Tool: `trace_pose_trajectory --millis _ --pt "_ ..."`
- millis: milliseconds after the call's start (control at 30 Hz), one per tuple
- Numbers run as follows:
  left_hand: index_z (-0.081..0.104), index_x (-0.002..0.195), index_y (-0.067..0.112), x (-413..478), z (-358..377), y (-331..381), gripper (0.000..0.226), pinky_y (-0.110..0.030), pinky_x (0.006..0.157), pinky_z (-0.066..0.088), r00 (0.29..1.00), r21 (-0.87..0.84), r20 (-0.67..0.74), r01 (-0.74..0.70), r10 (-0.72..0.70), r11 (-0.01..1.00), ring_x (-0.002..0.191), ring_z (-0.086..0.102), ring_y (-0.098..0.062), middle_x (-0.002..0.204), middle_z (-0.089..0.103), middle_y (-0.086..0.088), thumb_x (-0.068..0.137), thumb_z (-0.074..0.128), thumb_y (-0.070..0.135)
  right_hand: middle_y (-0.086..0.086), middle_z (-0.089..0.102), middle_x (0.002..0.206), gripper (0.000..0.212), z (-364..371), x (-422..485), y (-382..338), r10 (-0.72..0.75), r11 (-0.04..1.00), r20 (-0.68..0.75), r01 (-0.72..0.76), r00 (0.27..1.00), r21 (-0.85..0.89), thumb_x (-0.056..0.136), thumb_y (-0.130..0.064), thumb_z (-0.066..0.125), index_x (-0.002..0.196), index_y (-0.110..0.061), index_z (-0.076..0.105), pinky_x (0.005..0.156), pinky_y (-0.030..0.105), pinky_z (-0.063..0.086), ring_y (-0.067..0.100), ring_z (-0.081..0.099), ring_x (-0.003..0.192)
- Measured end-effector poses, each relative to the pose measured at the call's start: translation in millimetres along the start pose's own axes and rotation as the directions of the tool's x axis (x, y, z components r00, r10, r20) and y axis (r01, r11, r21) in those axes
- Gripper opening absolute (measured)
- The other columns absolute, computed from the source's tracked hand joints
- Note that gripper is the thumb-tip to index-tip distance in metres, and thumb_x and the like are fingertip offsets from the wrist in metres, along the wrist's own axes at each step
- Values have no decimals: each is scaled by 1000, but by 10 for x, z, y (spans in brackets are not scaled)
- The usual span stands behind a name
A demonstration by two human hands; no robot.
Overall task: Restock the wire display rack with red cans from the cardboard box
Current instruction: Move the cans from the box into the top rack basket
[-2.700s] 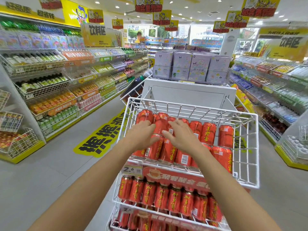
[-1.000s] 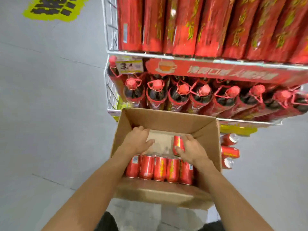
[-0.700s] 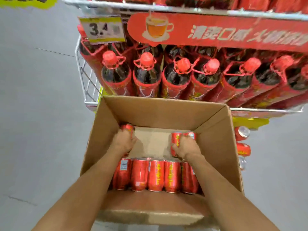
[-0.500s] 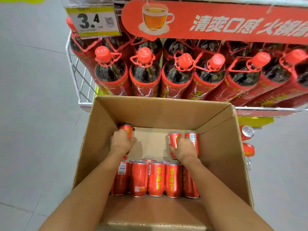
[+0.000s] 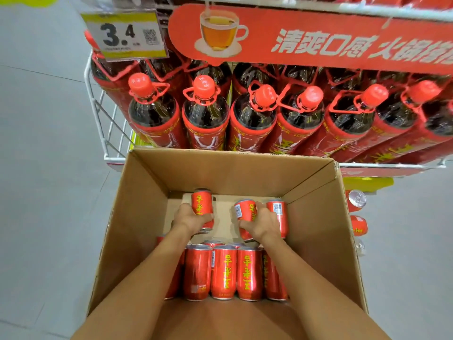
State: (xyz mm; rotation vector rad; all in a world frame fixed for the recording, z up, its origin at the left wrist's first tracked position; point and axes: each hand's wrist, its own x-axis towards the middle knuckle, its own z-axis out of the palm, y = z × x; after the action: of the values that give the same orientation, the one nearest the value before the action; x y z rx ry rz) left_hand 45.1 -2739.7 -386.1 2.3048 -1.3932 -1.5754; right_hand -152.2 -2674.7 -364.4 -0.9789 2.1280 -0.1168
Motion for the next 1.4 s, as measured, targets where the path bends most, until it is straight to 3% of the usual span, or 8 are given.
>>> trace_pose_trajectory --millis 133,400,467,633,800,933,1133,1400 --pt "56 83 17 -569 -306 289 37 -16 37 46 999 -125 16 -36 39 991 57 64 -8 82 65 -4 75 92 16 2 73 113 67 -395 -457 -147 0 982 -53 11 999 190 74 -45 85 135 -26 63 84 27 46 27 67 115" --pt "61 92 18 -2987 -1633 1524 65 -27 65 55 992 -292 -40 -126 119 948 76 69 -12 80 71 6 39 87 45 -8 77 95 63 -2333 -2384 -1090 -41 918 -183 109 982 382 58 -65 77 109 -29 70 82 39 60 14 74 91" --pt "62 89 24 -3608 -2041 1912 67 -20 58 54 984 -351 -68 -180 167 919 66 70 -3 73 73 10 31 83 51 -13 74 90 51 -2938 -2936 -1370 -64 900 -257 167 964 403 57 -67 76 96 -38 65 81 35 58 8 72 89" --pt "59 104 17 -5195 -2976 2962 82 -33 63 62 960 -449 -97 -277 262 849 70 76 -12 93 76 -8 34 88 49 -21 63 93 71 -4424 -4275 -2081 -99 849 -353 264 930 458 56 -67 77 114 -31 60 89 36 54 12 66 95" --pt "62 113 8 -6568 -3618 3918 68 -42 84 61 902 -467 -173 -429 396 773 87 74 -27 102 75 -15 57 97 27 -31 56 86 52 -5654 -5271 -2621 -144 816 -502 390 853 427 70 -52 88 107 -37 54 74 22 42 4 61 84" --pt "59 119 5 -7200 -3877 4470 59 -37 64 62 823 -463 -245 -564 513 684 86 75 -35 107 71 -20 72 93 12 -27 61 87 48 -6448 -5715 -2839 -194 784 -597 489 778 382 70 -55 87 102 -39 55 71 21 45 -1 63 82" --pt "66 112 20 -7641 -3997 5168 82 -50 93 58 727 -380 -381 -686 571 620 99 70 -14 105 71 2 42 82 60 -12 69 102 72 -7383 -5793 -2979 -264 778 -637 550 724 303 63 -66 78 124 -31 62 85 31 52 13 69 95" --pt "62 105 30 -7759 -3974 5995 68 -41 81 61 647 -350 -528 -756 550 553 88 72 -14 100 72 3 47 82 58 2 71 122 83 -8221 -5548 -3300 -367 759 -668 623 648 187 65 -66 72 135 -24 59 99 44 53 25 65 114"
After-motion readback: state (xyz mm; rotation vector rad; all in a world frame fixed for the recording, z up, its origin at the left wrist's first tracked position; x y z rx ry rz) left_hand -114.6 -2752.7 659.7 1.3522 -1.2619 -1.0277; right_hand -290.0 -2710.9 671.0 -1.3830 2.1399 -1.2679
